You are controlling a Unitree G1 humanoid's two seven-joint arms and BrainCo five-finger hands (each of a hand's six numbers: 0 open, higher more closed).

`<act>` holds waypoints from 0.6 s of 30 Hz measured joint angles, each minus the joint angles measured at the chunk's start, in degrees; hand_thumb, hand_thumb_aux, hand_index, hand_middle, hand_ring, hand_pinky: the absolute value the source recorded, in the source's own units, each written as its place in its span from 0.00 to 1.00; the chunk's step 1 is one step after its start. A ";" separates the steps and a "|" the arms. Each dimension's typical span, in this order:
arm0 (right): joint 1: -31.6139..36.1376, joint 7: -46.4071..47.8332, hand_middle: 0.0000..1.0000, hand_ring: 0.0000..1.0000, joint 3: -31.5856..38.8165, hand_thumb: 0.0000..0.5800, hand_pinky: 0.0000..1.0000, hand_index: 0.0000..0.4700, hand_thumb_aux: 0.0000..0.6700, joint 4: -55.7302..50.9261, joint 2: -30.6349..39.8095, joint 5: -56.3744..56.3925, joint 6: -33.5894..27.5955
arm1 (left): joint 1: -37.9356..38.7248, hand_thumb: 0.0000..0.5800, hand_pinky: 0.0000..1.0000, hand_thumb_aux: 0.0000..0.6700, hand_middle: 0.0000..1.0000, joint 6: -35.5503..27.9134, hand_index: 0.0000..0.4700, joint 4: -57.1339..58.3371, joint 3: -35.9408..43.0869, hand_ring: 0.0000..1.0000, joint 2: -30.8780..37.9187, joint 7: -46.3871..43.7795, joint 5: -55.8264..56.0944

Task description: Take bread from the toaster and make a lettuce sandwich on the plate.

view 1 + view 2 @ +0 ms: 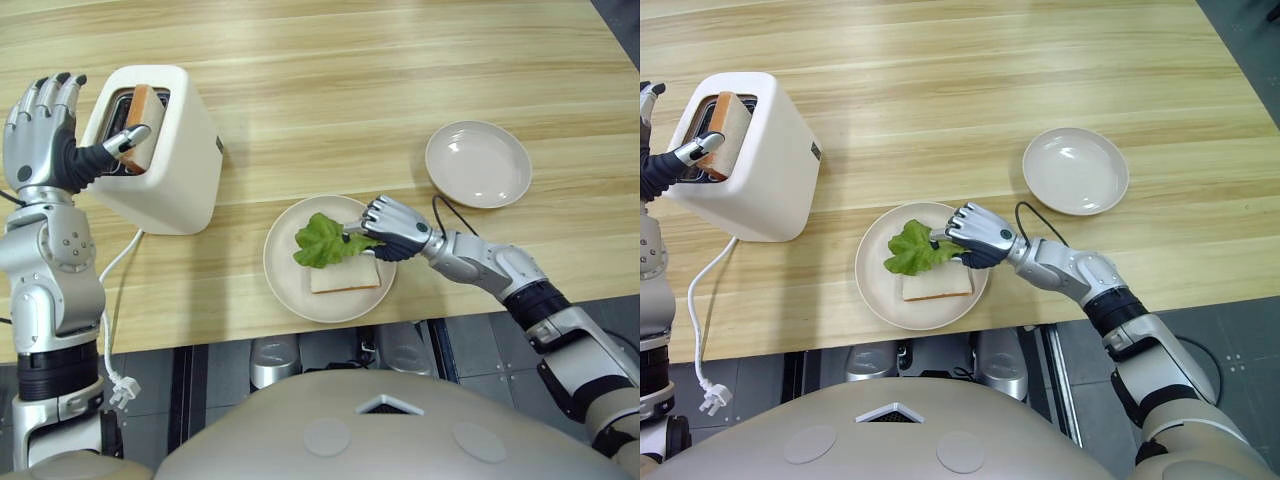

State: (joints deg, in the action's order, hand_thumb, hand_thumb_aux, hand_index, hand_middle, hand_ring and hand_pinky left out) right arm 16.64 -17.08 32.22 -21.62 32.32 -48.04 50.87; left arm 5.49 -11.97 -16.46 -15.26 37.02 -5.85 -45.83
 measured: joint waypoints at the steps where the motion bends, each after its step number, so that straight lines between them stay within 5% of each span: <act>1: -0.23 0.62 0.00 0.00 0.00 0.00 0.00 0.00 0.00 0.19 0.00 0.16 0.00 | -0.27 0.00 0.00 0.00 0.00 -0.29 0.00 0.15 0.70 0.00 0.01 -0.25 -0.40; 2: -0.73 1.47 0.00 0.00 -0.08 0.00 0.00 0.00 0.00 0.33 0.02 0.67 -0.01 | -0.67 0.00 0.00 0.00 0.00 -0.53 0.00 0.50 1.93 0.00 0.02 -0.58 -0.80; 3: -1.29 2.22 0.00 0.00 -0.11 0.00 0.00 0.00 0.00 0.36 0.01 1.11 -0.01 | -1.13 0.77 0.00 0.52 0.00 -0.71 0.51 1.14 3.16 0.00 0.02 -0.93 -0.88; 4: -1.56 2.58 0.00 0.00 -0.11 0.00 0.00 0.00 0.00 0.37 0.00 1.31 -0.01 | -1.46 0.94 0.00 0.76 0.00 -0.84 0.74 1.72 3.88 0.00 0.01 -1.18 -0.92; 5: -1.96 3.06 0.00 0.00 -0.27 0.00 0.00 0.00 0.00 0.51 -0.03 1.79 -0.03 | -2.11 0.94 0.00 0.76 0.00 -1.14 0.74 2.70 4.93 0.00 -0.01 -1.51 -0.96; 6: -2.14 3.30 0.00 0.00 -0.60 0.00 0.00 0.00 0.00 0.86 -0.02 1.90 -0.13 | -2.55 1.00 0.00 1.00 0.00 -1.40 0.98 3.39 5.72 0.00 -0.01 -1.63 -1.01; 18: 0.14 4.20 0.00 0.00 -10.93 0.00 0.00 0.00 0.00 5.46 0.89 5.22 -0.92 | -4.34 1.00 0.00 1.00 0.00 -3.96 0.98 5.06 7.96 0.00 -0.06 -0.64 -0.77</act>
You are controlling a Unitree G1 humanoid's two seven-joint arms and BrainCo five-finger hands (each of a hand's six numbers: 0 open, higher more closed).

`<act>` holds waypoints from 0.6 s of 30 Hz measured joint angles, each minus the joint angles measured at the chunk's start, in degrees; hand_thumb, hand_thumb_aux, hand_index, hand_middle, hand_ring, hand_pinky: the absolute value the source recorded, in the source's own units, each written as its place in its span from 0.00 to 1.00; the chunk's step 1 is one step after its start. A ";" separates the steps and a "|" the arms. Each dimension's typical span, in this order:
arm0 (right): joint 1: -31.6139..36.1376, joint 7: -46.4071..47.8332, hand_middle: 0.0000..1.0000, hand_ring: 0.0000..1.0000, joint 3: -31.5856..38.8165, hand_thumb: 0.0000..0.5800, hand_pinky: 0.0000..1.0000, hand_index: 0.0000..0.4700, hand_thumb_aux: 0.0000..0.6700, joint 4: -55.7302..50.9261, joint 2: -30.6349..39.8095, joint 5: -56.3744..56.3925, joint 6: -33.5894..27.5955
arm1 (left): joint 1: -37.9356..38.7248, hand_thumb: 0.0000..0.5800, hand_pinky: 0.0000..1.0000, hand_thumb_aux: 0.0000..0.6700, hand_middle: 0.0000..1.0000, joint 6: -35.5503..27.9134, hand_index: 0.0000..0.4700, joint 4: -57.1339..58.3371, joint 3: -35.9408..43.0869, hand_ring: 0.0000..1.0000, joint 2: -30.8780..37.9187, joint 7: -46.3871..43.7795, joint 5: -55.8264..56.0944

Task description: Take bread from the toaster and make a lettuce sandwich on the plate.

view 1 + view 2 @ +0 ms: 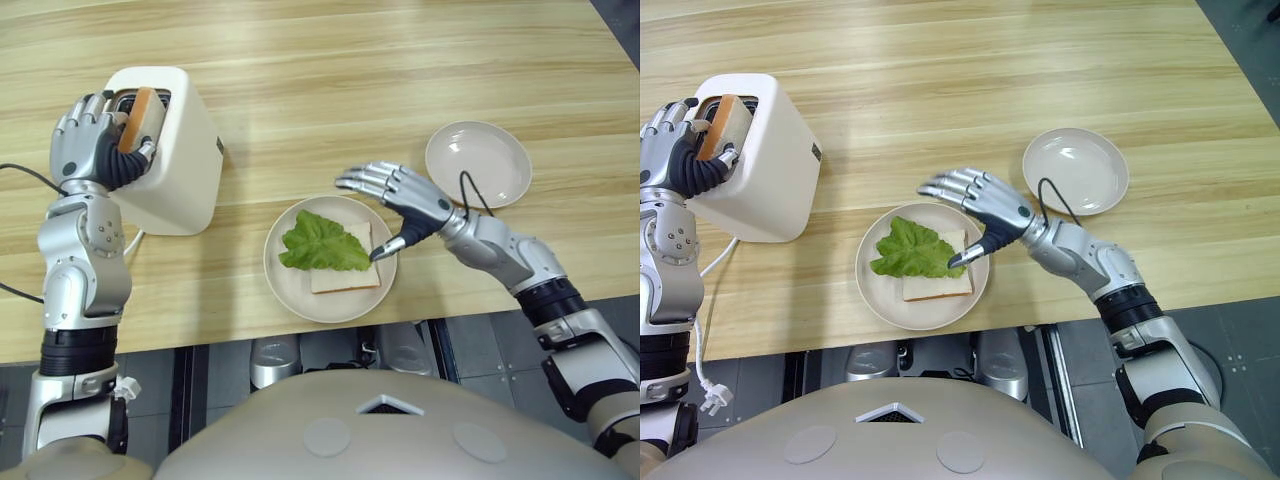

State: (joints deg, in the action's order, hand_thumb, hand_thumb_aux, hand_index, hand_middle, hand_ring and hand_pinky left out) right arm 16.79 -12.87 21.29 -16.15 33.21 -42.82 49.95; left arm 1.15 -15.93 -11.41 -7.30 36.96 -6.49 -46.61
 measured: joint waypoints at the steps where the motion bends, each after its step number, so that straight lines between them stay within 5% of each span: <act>1: 0.09 0.00 0.00 0.00 -0.53 0.00 0.00 0.00 0.00 0.33 0.13 0.29 -0.02 | 0.00 1.00 0.00 1.00 0.00 -0.06 0.98 0.00 -0.02 0.00 0.00 0.16 0.06; 3: 0.09 0.00 0.00 0.00 -1.66 0.00 0.00 0.00 0.00 0.95 0.19 0.33 -0.10 | -0.03 1.00 0.00 1.00 0.00 0.04 0.98 -0.06 -0.29 0.00 -0.01 1.07 0.30; 5: 0.09 -0.01 0.00 0.00 -2.48 0.00 0.00 0.00 0.00 1.09 0.18 0.37 -0.33 | -0.57 1.00 0.24 1.00 0.24 0.39 0.98 -0.56 -1.02 0.24 -0.22 2.87 0.77; 6: 0.09 -0.02 0.00 0.00 -2.69 0.00 0.00 0.00 0.00 1.10 0.15 0.37 -0.44 | -0.95 1.00 0.99 1.00 0.99 0.69 0.98 -1.01 -1.76 0.99 -0.37 3.96 1.19; 13: -0.05 -2.30 0.00 0.00 -4.65 0.00 0.00 0.00 0.00 1.12 -1.34 0.22 -1.23 | -8.77 1.00 1.00 1.00 1.00 7.87 0.98 -11.60 -6.75 1.00 -2.64 13.36 5.34; 18: 0.07 -5.89 0.00 0.00 -8.19 0.00 0.00 0.00 0.00 2.15 -1.65 -0.35 -3.40 | -11.06 1.00 1.00 1.00 1.00 9.05 0.98 -16.68 -4.31 1.00 -7.64 7.35 14.98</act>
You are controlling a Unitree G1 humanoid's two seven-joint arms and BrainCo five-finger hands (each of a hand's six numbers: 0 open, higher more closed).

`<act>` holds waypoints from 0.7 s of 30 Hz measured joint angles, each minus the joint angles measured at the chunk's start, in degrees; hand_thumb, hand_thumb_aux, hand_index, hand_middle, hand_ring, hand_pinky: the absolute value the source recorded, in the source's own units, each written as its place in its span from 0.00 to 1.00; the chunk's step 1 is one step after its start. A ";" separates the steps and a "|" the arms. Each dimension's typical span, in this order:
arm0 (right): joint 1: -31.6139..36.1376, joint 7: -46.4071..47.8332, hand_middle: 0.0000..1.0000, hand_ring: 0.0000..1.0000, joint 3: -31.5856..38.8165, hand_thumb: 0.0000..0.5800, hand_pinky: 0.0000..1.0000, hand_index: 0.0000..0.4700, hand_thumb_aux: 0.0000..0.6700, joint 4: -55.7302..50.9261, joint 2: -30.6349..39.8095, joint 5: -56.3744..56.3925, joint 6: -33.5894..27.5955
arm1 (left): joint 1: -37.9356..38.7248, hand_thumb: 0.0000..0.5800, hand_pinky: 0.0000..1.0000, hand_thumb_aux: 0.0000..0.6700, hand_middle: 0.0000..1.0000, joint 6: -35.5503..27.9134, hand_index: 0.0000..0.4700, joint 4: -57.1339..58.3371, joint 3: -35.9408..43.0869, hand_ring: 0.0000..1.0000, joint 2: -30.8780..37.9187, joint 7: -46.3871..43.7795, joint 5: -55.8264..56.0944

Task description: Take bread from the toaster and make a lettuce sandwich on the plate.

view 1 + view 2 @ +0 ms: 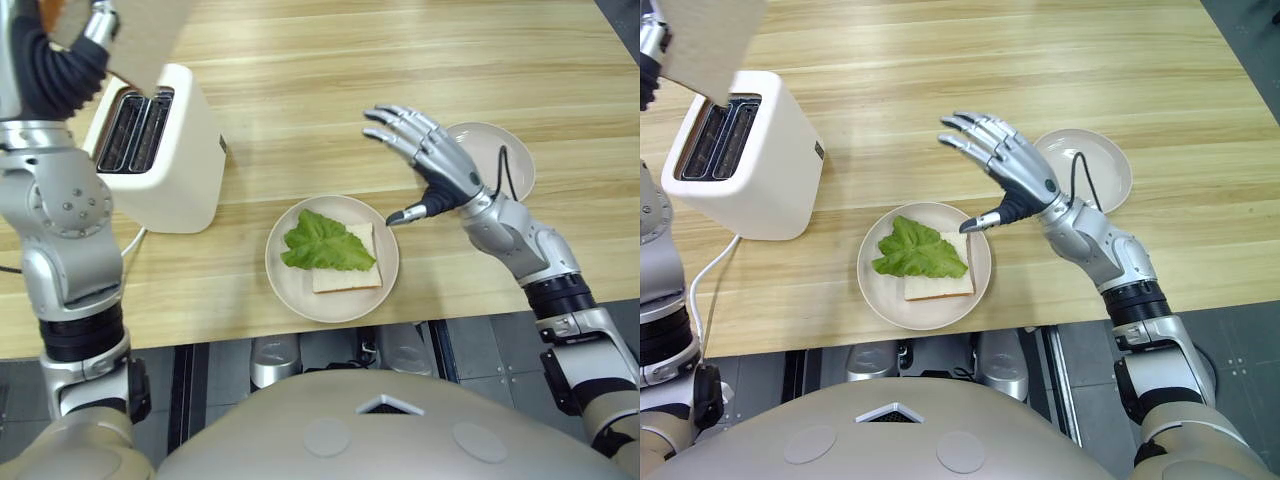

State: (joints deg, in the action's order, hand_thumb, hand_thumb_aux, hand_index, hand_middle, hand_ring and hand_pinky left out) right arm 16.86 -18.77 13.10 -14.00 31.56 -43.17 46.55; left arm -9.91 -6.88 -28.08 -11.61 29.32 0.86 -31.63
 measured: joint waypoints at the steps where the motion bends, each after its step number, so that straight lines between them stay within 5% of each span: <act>1: -0.03 -0.54 0.00 0.00 -0.73 0.00 0.00 0.00 0.00 0.66 -0.04 -0.03 -0.38 | -0.09 1.00 1.00 1.00 1.00 -0.18 0.98 -0.04 0.59 1.00 -0.74 -1.87 2.10; 7: -2.03 -4.79 0.00 0.00 -5.51 0.00 0.00 0.00 0.00 7.47 -0.95 2.42 1.88 | 1.21 1.00 1.00 1.00 1.00 -1.78 0.98 1.03 9.93 1.00 -3.42 -18.34 17.68; 13: -5.08 -2.26 0.00 0.00 -3.94 0.00 0.00 0.00 0.00 12.02 -0.97 5.66 7.90 | 3.74 1.00 1.00 1.00 1.00 -0.46 0.98 17.82 21.53 1.00 -5.07 -33.21 26.29; 21: -7.50 7.54 0.00 0.00 2.55 0.00 0.00 0.00 0.00 9.37 0.74 6.28 11.72 | -1.49 1.00 1.00 1.00 1.00 1.65 0.98 28.33 22.68 1.00 -6.96 -42.15 33.75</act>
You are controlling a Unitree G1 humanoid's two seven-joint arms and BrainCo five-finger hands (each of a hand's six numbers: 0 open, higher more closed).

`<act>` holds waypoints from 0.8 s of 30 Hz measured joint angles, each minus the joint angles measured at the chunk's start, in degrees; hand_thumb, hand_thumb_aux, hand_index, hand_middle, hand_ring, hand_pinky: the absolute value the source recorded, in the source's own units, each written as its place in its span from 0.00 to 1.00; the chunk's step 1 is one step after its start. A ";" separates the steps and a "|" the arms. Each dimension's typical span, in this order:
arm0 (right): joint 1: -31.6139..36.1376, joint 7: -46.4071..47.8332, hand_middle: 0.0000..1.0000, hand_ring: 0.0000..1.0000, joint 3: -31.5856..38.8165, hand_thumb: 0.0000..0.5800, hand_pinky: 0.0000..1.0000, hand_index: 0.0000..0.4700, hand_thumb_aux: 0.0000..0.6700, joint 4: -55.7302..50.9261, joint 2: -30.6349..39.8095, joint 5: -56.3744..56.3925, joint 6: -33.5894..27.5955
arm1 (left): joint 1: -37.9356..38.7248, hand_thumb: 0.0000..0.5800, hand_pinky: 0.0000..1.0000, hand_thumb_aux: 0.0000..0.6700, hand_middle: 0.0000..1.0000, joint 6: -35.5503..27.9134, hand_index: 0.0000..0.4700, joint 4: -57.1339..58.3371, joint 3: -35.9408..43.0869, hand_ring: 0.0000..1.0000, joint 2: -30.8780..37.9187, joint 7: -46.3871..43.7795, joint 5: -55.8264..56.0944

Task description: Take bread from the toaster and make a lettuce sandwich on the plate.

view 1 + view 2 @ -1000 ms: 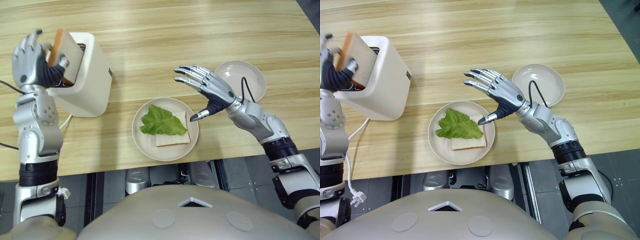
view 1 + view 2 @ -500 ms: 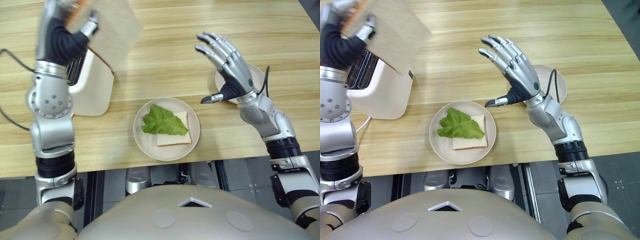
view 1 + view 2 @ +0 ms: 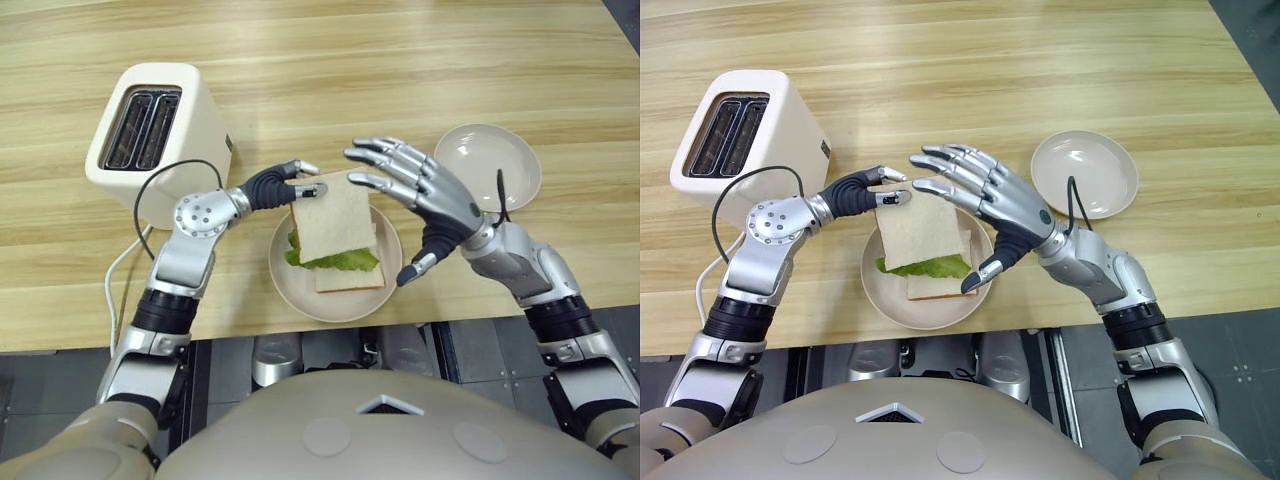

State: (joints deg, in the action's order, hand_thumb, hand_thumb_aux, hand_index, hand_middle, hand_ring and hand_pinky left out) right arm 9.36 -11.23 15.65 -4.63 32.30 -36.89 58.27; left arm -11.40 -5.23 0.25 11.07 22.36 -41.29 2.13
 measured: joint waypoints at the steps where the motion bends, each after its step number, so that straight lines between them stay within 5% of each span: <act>1: -0.31 1.11 0.00 0.00 0.64 0.00 0.00 0.00 0.00 -0.50 0.21 0.10 0.26 | -0.29 1.00 1.00 1.00 1.00 0.11 0.98 1.26 0.49 1.00 -0.64 -0.98 0.55; 24: -3.26 2.82 0.00 0.00 1.42 0.00 0.00 0.00 0.00 -1.58 2.50 -12.74 2.56 | 2.14 1.00 1.00 1.00 1.00 0.79 0.98 5.97 6.12 1.00 -0.85 -2.41 -1.47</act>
State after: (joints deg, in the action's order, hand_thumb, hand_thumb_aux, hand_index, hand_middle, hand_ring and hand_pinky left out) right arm 6.11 -8.41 17.07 -6.21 34.80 -49.63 60.83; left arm -9.26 -4.44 6.22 17.19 21.52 -43.70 0.66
